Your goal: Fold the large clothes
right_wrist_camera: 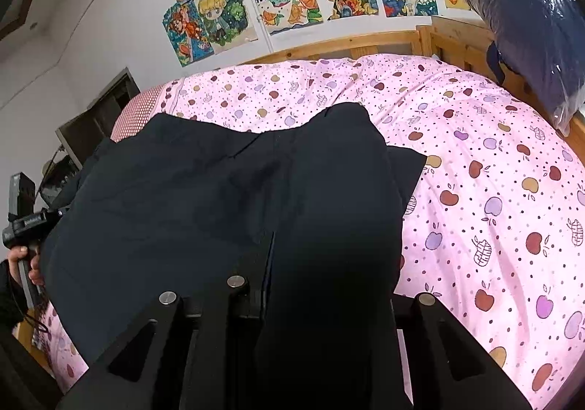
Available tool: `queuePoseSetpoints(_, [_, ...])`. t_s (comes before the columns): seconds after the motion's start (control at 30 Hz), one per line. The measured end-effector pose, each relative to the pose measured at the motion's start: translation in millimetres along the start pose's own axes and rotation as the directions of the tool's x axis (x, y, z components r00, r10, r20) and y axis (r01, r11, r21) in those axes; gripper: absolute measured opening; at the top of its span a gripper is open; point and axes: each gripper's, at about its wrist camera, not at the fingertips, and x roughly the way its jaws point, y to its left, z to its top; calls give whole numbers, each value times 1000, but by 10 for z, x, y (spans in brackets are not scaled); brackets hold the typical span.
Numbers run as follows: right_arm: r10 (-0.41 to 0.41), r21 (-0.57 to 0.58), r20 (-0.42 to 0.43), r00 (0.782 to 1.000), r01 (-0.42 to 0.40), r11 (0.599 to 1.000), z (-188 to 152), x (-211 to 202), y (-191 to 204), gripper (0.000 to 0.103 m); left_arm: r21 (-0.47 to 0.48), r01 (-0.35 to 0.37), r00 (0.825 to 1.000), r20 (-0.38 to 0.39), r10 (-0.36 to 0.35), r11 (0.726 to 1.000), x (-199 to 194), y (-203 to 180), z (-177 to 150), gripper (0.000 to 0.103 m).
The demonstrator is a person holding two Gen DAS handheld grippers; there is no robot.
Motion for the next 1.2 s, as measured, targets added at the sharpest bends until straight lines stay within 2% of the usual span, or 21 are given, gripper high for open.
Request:
queuePoseSetpoints(0.1, [-32,-13,-3,999,32,999,-21,-3,60,26,-2,-33,999,9,33,999,-16,-4,-33,36])
queuePoseSetpoints(0.17, [-64,-23,-13,998,64,998,-34,-4,98,30,-16,-58,998,1,58,998,-6,-6,-53,56])
queuePoseSetpoints(0.27, [-100,-58,-17,995,99,993,-52,-5,153,39,-71,-104,995,5,105,992,-15,65,-89,75])
queuePoseSetpoints(0.37, [-110,-36,-11,994,110,993,-61,-36,156,52,-113,-125,992,14,127,986,-49,123,-111,80])
queuePoseSetpoints(0.43, [-127,-9,-1,992,127,992,-61,-76,137,65,-125,-167,985,17,170,978,-92,102,-129,86])
queuePoseSetpoints(0.5, [-161,14,20,987,160,987,-78,-149,149,76,-125,-194,980,27,199,973,-164,48,-152,87])
queuePoseSetpoints(0.53, [-175,18,23,984,174,985,-87,-168,162,78,-121,-192,979,43,198,974,-224,-3,-168,87])
queuePoseSetpoints(0.63, [-219,36,46,975,217,975,-105,-264,212,79,-65,-204,974,88,209,977,-410,-209,-210,92])
queuePoseSetpoints(0.73, [-225,37,73,972,223,974,-122,-377,294,85,5,-249,958,147,246,968,-575,-413,-252,99])
queuePoseSetpoints(0.8, [-232,17,88,969,231,973,-133,-439,381,86,18,-258,953,169,251,966,-666,-481,-266,101])
queuePoseSetpoints(1.03, [-223,28,152,963,221,975,-190,-705,472,91,26,-293,940,192,283,956,-841,-705,-311,103])
queuePoseSetpoints(1.2, [-221,8,225,949,225,974,-245,-957,514,95,68,-312,934,203,293,948,-884,-890,-354,103])
